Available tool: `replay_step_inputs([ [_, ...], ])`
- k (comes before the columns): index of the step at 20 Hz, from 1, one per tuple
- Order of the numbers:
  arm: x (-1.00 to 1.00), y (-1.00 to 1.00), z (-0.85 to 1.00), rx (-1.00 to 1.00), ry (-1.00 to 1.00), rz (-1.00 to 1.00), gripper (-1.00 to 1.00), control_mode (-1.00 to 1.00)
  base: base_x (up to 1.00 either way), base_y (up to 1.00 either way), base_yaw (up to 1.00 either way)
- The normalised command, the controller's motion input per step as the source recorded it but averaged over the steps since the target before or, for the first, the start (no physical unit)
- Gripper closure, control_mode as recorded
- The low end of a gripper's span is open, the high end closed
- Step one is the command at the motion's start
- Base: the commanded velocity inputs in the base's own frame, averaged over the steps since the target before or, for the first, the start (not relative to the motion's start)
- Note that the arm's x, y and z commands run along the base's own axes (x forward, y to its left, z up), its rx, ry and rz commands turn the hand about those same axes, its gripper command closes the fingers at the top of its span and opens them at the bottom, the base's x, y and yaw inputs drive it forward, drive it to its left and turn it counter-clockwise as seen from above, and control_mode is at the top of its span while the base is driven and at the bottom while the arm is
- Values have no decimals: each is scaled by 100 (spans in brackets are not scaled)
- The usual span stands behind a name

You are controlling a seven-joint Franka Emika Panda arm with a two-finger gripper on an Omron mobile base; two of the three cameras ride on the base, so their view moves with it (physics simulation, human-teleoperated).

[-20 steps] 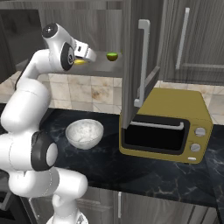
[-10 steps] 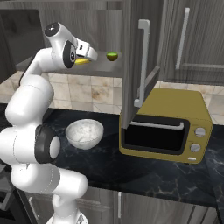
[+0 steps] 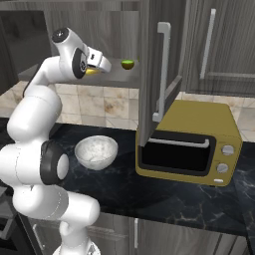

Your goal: Open the cabinet. Pick the banana and kiwi from the cabinet and place them into the bowl. Then close the cabinet.

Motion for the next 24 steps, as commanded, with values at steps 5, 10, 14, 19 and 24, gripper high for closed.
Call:
replay_step_inputs([
  [5, 9, 0, -13, 0, 0, -1, -100, -100, 0, 0, 0],
  [10, 11, 0, -7, 0, 0, -1, -100, -100, 0, 0, 0],
  [14, 14, 0, -12, 0, 0, 0, 100, -100, 0, 0, 0],
  [19, 10, 0, -10, 0, 2, 0, 100, -100, 0, 0, 0],
  [24, 0, 0, -1, 0, 4, 0, 100, -100, 0, 0, 0],
])
